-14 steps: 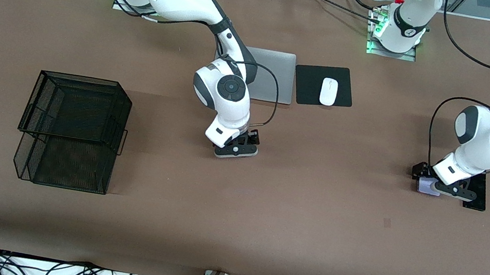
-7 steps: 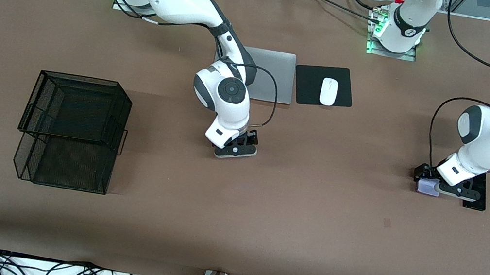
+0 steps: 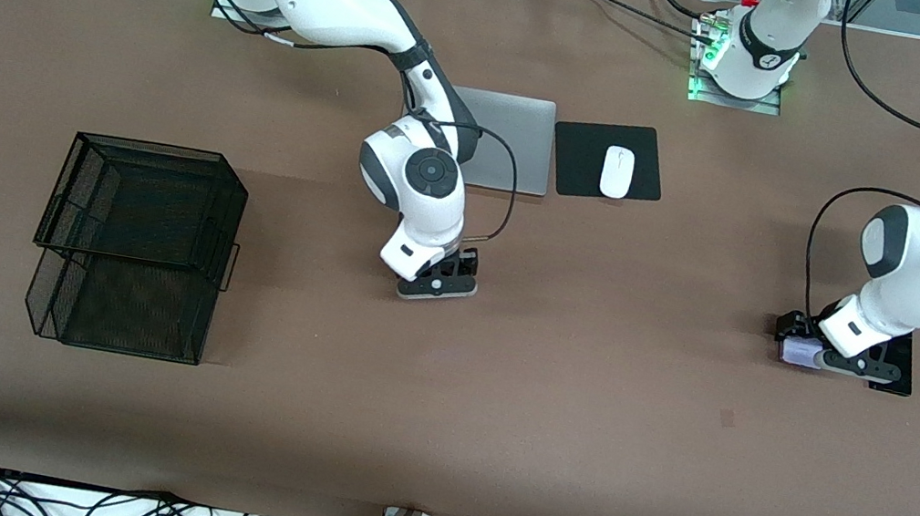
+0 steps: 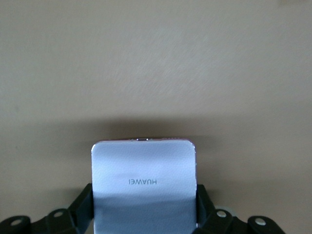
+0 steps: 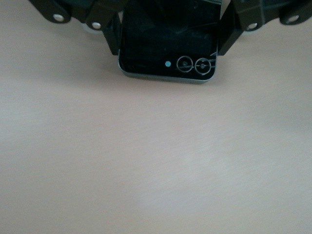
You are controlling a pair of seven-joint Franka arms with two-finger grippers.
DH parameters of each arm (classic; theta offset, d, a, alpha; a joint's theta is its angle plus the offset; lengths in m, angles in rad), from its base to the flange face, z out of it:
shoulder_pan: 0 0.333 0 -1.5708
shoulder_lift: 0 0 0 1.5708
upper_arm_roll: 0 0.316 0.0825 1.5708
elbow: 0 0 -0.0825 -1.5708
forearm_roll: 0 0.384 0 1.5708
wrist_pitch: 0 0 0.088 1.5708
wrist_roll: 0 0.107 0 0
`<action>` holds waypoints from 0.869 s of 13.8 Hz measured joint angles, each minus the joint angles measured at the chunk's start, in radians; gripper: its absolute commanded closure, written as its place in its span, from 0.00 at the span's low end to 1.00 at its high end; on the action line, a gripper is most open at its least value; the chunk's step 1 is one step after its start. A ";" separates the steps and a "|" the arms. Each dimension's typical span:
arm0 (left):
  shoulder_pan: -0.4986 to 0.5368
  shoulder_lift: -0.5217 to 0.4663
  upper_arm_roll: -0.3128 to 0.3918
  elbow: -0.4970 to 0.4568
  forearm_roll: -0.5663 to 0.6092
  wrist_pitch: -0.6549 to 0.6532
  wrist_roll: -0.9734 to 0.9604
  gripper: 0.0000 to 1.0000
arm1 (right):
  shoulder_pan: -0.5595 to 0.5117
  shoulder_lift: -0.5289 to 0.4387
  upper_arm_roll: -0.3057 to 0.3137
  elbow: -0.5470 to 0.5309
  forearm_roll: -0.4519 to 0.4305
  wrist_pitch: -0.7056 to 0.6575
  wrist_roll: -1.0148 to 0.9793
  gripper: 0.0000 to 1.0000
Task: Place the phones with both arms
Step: 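Grasp the flip phone with the right gripper while the left gripper grasps the white phone, then lower the flip phone into the basket while the left gripper carries the white phone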
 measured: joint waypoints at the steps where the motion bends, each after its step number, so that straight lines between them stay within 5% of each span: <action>1: -0.004 0.000 -0.026 0.056 0.000 -0.090 -0.028 1.00 | -0.005 -0.038 -0.035 0.015 0.000 -0.083 -0.014 1.00; 6: -0.163 0.013 -0.058 0.235 -0.001 -0.296 -0.265 1.00 | -0.111 -0.323 -0.142 -0.026 0.001 -0.447 -0.222 1.00; 12: -0.479 0.059 -0.063 0.322 -0.046 -0.312 -0.658 1.00 | -0.131 -0.552 -0.399 -0.371 0.086 -0.434 -0.537 1.00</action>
